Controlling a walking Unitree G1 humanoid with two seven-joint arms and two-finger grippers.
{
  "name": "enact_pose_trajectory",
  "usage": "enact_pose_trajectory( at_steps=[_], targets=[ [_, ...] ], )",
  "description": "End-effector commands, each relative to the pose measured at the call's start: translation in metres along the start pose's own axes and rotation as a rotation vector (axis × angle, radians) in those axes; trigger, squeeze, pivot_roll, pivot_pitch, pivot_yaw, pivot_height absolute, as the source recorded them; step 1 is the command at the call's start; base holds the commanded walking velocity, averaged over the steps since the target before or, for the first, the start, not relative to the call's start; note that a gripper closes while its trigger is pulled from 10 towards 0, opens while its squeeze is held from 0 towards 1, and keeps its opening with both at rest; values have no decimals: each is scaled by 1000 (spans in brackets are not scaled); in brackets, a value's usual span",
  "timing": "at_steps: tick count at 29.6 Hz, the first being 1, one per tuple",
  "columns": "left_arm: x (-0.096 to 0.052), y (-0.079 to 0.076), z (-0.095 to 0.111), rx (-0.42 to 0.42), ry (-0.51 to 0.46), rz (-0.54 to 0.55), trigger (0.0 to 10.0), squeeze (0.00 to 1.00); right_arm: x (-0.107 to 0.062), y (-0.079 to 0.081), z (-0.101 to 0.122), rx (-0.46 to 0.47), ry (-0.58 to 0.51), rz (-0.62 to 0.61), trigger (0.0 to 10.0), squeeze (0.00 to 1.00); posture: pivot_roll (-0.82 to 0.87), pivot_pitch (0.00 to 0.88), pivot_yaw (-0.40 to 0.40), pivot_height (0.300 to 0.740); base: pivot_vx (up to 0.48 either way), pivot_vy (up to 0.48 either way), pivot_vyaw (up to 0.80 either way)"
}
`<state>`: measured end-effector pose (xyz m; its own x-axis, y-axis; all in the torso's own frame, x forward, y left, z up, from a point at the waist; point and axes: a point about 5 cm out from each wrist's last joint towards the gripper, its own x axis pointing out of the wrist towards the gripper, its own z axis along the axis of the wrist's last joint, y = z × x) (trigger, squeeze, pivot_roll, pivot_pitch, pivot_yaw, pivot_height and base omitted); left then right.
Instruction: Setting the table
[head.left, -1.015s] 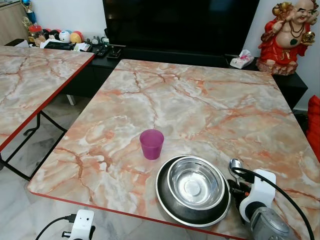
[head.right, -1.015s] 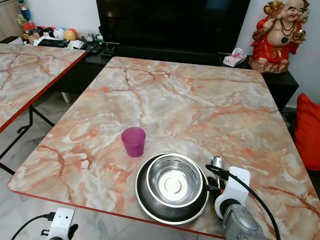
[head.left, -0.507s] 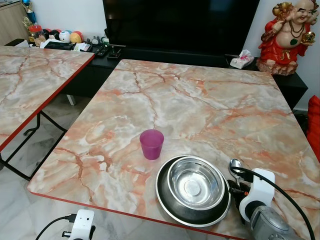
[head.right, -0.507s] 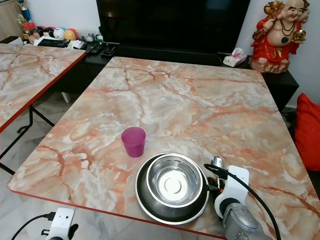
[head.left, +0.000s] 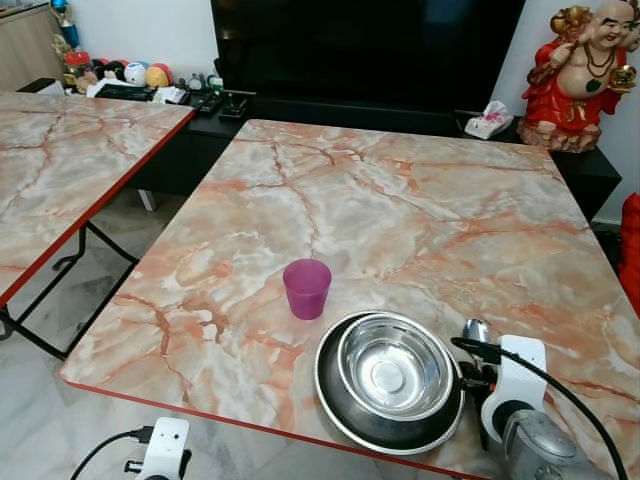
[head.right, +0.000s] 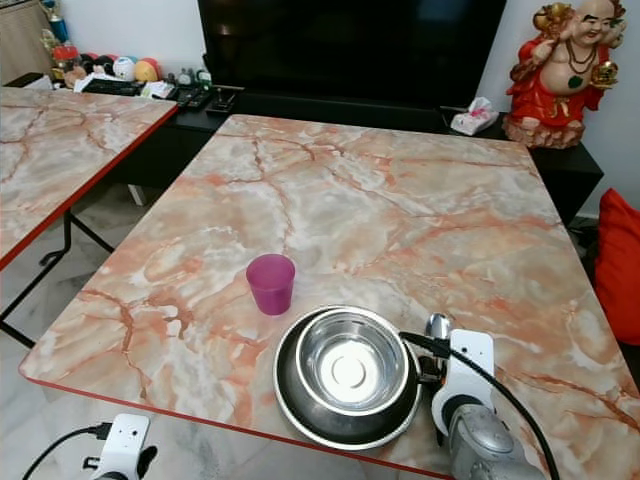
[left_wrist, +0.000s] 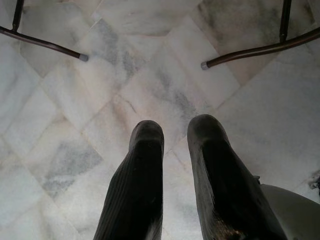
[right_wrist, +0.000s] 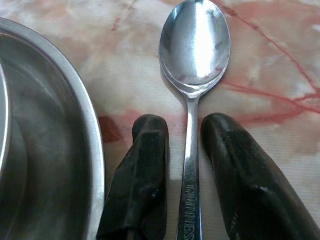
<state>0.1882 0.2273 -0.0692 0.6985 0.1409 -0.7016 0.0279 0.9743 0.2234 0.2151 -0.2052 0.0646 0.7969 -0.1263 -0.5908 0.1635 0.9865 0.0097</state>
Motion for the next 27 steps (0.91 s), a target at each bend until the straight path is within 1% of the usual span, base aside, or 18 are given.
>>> enact_pose_trajectory(
  at_steps=[1,4,10,14,15,19,24,25,26,27],
  targets=[
    [0,-3,-2,22,15,-10,10000,0,-1,-13,0,-30,-5,-79,10000,0,67,0,3,740,0,0,0],
    [0,-3,-1,22,14,-10,10000,0,0,-15,5,-85,-51,-109,10000,0,67,0,2,740,0,0,0],
    [0,-4,-1,21,13,-14,10000,0,-1,-13,8,-57,-78,-98,10000,0,66,0,3,740,0,0,0],
    [0,-5,-1,19,11,-18,10000,0,-2,-10,10,7,-88,-70,10000,0,64,0,4,740,0,0,0],
    [0,-5,0,19,11,-19,10000,0,-2,-8,10,-5,-86,-65,10000,0,64,0,4,740,0,0,0],
    [0,-6,-1,18,11,-21,10000,0,-2,-6,8,0,-81,-51,10000,0,67,0,3,740,0,0,0],
    [0,-5,-1,19,12,-21,10000,0,-4,-4,23,47,-195,-26,10000,0,62,0,5,740,0,0,0],
    [0,-5,-1,19,12,-21,10000,0,-5,-4,28,56,-229,-20,10000,0,62,0,6,740,0,0,0],
    [0,-5,-1,19,11,-20,10000,0,-8,-5,39,59,-305,-22,10000,0,62,0,6,740,0,0,0],
    [0,-5,-1,19,11,-20,10000,0,-9,-8,45,47,-346,-47,10000,0,62,0,6,740,0,0,0]
  ],
)
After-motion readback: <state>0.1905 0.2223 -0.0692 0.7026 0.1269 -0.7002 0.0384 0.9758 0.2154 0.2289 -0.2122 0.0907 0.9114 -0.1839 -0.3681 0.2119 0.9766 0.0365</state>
